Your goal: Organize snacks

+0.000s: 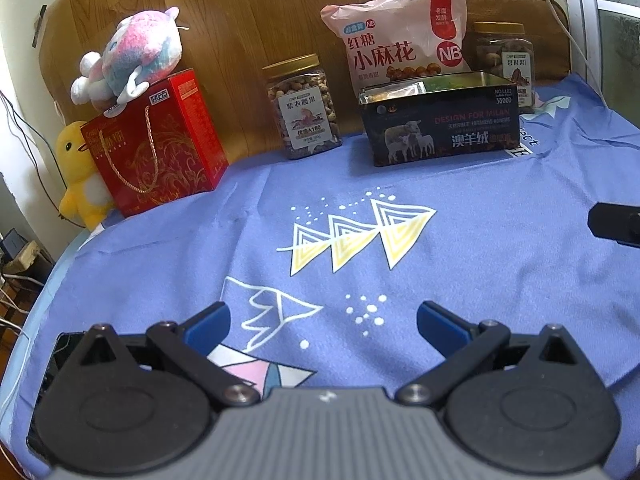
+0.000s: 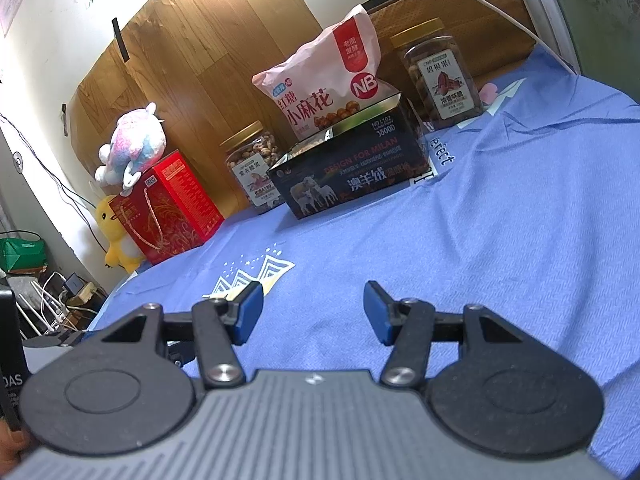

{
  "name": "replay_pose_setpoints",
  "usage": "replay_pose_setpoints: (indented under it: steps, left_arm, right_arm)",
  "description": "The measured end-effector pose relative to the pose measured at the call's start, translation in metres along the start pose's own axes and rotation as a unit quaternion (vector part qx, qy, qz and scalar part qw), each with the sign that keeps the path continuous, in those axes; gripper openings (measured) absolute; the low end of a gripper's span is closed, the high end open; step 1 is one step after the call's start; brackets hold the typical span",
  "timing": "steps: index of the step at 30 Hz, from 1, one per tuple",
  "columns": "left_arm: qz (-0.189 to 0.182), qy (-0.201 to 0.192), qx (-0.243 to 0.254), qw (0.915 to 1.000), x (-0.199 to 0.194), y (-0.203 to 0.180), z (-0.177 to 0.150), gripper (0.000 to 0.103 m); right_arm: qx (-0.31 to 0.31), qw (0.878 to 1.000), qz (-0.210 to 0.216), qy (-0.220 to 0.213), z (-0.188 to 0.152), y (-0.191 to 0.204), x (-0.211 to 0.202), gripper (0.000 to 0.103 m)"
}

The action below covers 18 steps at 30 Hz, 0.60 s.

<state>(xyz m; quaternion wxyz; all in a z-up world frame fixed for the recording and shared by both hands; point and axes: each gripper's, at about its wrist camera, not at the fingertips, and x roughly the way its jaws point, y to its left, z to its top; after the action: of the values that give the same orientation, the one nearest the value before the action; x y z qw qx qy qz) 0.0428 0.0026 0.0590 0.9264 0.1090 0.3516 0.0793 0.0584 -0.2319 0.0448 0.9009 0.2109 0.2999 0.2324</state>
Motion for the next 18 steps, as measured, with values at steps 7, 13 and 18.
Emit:
replay_pose_setpoints:
  steps: [7,13,18]
  left_arm:
    - [0.006,-0.004,0.001,1.0,-0.001,0.0003,0.0,0.103]
    - [0.008,0.002,-0.006,0.9999,0.0006,0.0024,0.0005,0.103]
    - [0.005,0.009,-0.013,0.9999,0.0029,0.0039,-0.0003,0.103]
  right_arm:
    - [0.0,1.0,0.0,0.0,0.0004,-0.0005,0.0,0.058]
    - [0.0,1.0,0.001,0.001,0.0004,-0.0007,0.0002,0.058]
    - [0.0,1.0,0.001,0.001,0.0004,-0.0008,0.0004,0.058]
